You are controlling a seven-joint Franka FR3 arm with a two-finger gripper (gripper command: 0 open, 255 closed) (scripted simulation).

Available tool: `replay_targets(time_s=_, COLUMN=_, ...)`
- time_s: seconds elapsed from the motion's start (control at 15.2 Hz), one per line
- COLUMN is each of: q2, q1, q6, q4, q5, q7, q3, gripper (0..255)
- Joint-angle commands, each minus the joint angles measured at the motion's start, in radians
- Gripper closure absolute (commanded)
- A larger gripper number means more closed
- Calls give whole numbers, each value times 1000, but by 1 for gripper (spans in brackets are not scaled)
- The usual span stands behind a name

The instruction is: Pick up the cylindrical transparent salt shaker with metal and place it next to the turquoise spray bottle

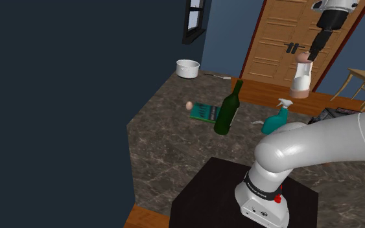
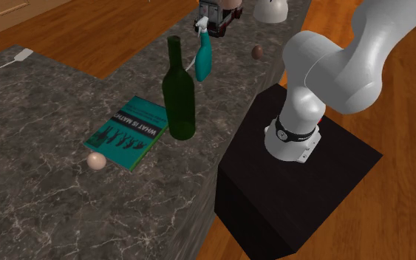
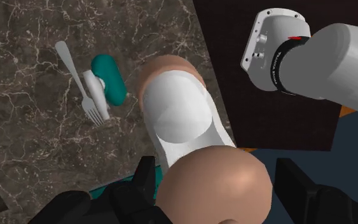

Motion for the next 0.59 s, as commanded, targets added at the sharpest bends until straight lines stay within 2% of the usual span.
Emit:
replay_targets(time_s=0.0, q2=-1, q1=1, q6=-18, q4=30, q5=-34, q7=-51, q3=-37, gripper=255)
replay_targets(time_s=0.4, q2=-7, q1=9, q6=-60, q4=118, q5=-132, q7=-200, q3=-146, gripper=255)
replay_targets(time_s=0.53, q2=-28, q1=0, q6=-38, q4=76, q5=-138, q7=-192, q3=-144, gripper=255)
